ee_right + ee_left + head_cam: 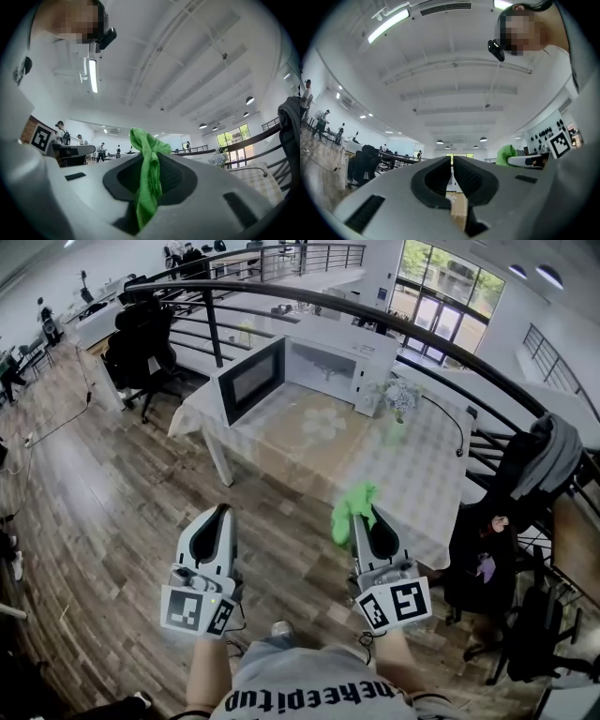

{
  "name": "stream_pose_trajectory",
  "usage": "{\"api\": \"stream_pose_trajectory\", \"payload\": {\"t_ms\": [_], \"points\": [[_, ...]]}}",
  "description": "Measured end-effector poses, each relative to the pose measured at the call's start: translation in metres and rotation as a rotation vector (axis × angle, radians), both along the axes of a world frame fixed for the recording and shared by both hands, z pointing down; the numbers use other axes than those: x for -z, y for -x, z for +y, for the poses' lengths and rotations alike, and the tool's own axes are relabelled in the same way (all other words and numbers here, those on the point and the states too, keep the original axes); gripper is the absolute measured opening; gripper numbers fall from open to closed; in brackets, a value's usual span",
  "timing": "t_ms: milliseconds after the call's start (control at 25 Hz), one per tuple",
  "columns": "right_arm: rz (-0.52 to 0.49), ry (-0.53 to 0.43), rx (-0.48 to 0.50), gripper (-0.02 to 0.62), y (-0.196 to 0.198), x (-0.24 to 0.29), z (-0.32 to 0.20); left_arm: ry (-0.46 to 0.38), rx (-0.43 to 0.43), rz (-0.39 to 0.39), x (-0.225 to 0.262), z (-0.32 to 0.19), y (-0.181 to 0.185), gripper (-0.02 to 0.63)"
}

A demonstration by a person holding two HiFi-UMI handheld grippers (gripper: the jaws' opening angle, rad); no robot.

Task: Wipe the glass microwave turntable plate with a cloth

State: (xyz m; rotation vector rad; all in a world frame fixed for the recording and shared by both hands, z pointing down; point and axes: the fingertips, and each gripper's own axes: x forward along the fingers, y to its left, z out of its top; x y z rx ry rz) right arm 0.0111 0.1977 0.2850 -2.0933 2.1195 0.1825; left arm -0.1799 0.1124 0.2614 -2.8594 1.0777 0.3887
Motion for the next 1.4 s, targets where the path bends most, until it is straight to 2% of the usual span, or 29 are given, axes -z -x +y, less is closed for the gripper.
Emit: {"api": "stream_pose_trajectory", "payload": {"t_ms": [320,800,1400], "points": [[0.003,0.002,-0.043,0.061,0.011,-0.004,-0.018,0.009,0.014,0.011,-0.007,-0.03,0.017,0.017],[-0.009,0.029,-0.049,0.061,-0.005,-0.011,-0.058,0.043,0.022,0.014,-0.02,-0.074,0.004,0.017],[0.009,-0.004,0.054,0.061,-0.074,0.007,-0.169,0.009,0.094,0.043,-0.001,-0.164,-0.064,0.017]]}}
